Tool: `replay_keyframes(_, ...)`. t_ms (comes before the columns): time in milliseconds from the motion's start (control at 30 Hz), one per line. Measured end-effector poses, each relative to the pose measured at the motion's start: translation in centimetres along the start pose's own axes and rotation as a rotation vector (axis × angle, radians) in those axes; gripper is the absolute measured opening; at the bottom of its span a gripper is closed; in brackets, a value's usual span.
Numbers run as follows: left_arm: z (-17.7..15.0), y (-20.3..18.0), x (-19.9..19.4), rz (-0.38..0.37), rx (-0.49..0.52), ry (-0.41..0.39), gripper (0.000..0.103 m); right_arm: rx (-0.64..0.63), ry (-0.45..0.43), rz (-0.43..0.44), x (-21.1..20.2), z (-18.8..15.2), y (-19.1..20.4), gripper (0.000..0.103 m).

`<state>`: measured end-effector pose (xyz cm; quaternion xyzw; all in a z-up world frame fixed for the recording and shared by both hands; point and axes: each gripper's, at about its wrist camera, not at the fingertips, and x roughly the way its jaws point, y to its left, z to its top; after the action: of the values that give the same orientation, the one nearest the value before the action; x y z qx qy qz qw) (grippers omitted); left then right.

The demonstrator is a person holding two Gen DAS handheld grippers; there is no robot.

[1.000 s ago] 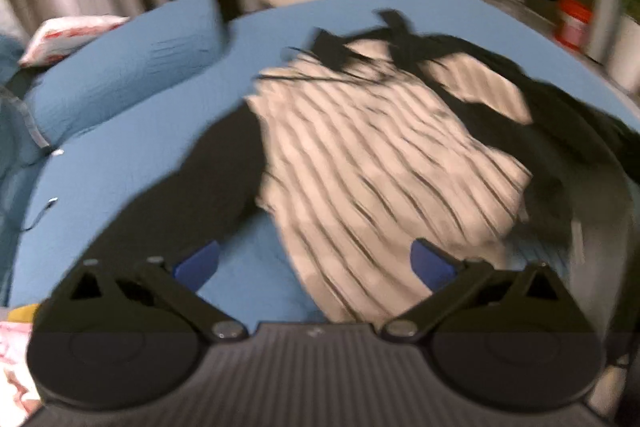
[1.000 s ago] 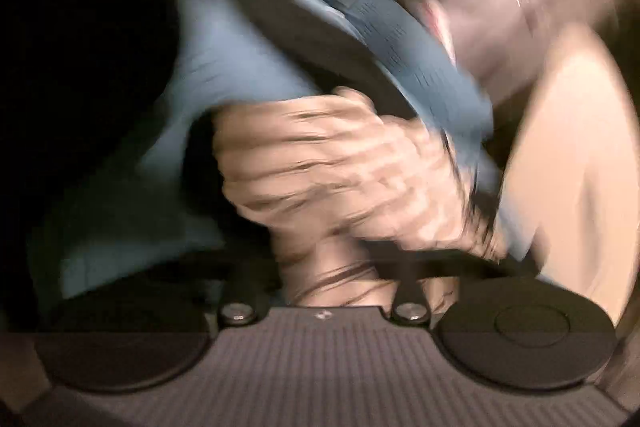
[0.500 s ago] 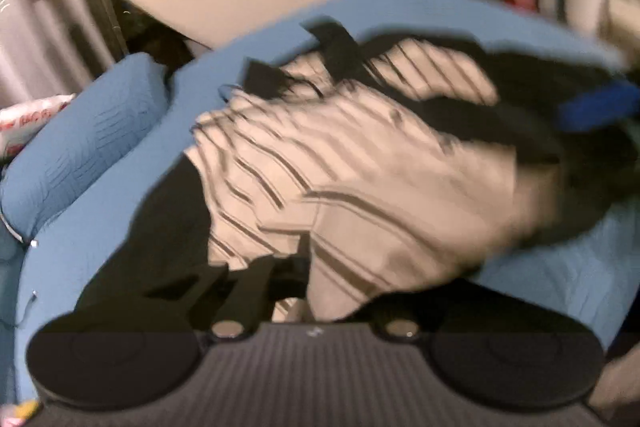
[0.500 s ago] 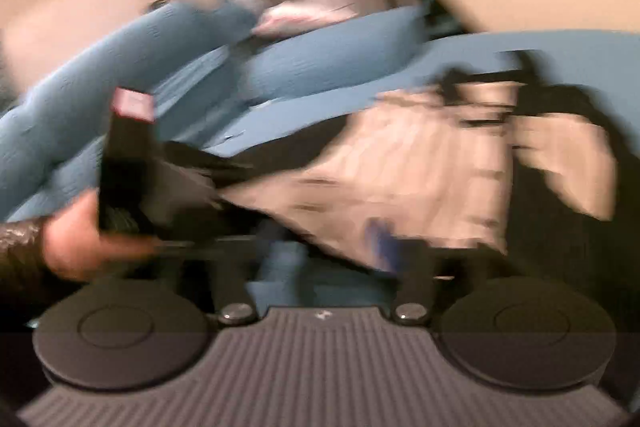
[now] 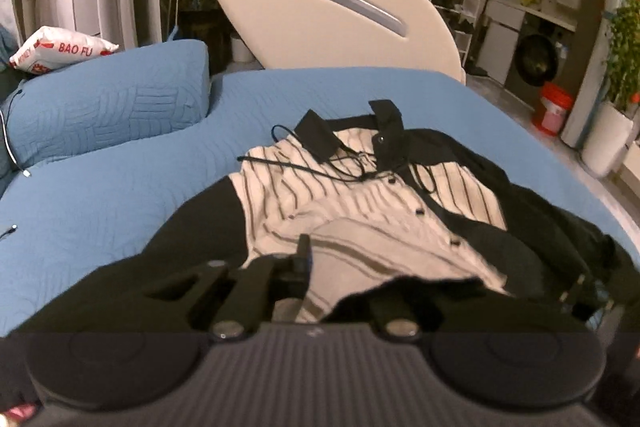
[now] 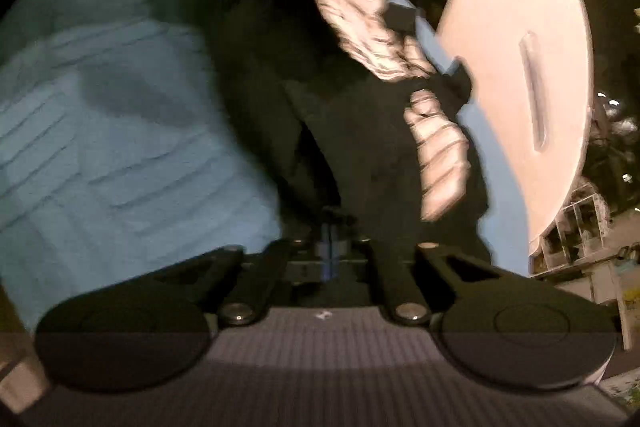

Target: Fold clothes

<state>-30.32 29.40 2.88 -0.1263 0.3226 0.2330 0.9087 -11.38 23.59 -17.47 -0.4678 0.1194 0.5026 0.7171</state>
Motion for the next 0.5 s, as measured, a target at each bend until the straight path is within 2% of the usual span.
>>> replay_keyframes(100,-0.2,0.8,-2.2,-0.08,-0.015,0.035,0.006,0.093,-0.128,0.02,-6.1,-0.6,-4.2,0.003)
replay_keyframes(200,-1.2,1.4,-3.4,-0.121,0.025,0.091,0.02,0.128,-0.218,0.0,-11.5,-1.6,-7.9,0.004)
replay_keyframes(233,-2.0,1.5,-2.7,-0.114,0.054,0.145,0.028,0.127,-0.206,0.004,-12.0,-2.0,-8.5,0.004)
replay_keyframes(267,-2.8,1.5,-2.1,-0.106,0.083,0.198,0.034,0.143,-0.126,0.065,-11.7,-2.8,-9.2,0.005)
replay_keyframes(300,-3.6,1.6,-1.5,-0.096,0.111,0.25,0.035,0.152,-0.027,0.133,-10.6,-3.6,-9.5,0.005)
replay_keyframes(333,-4.5,2.0,-1.2,-0.069,0.126,0.285,0.035,0.135,0.07,0.157,-9.2,-4.3,-9.4,0.003)
replay_keyframes(367,-5.1,2.1,-1.4,-0.05,0.141,0.298,0.037,0.101,0.138,0.123,-7.8,-4.8,-9.1,0.003)
replay_keyframes(400,-5.7,2.2,-1.6,-0.031,0.155,0.312,0.041,0.072,0.157,0.068,-7.2,-5.2,-8.5,0.005)
replay_keyframes(433,-6.2,2.3,-1.8,-0.013,0.169,0.323,0.053,0.068,0.123,0.049,-7.3,-5.3,-7.8,0.008)
replay_keyframes(467,-6.4,2.1,-2.4,-0.004,0.18,0.313,0.071,0.074,0.074,0.045,-7.6,-5.3,-7.2,0.012)
replay_keyframes(500,-6.5,2.0,-2.9,0.005,0.191,0.302,0.08,0.079,0.024,0.04,-7.8,-5.3,-6.6,0.033)
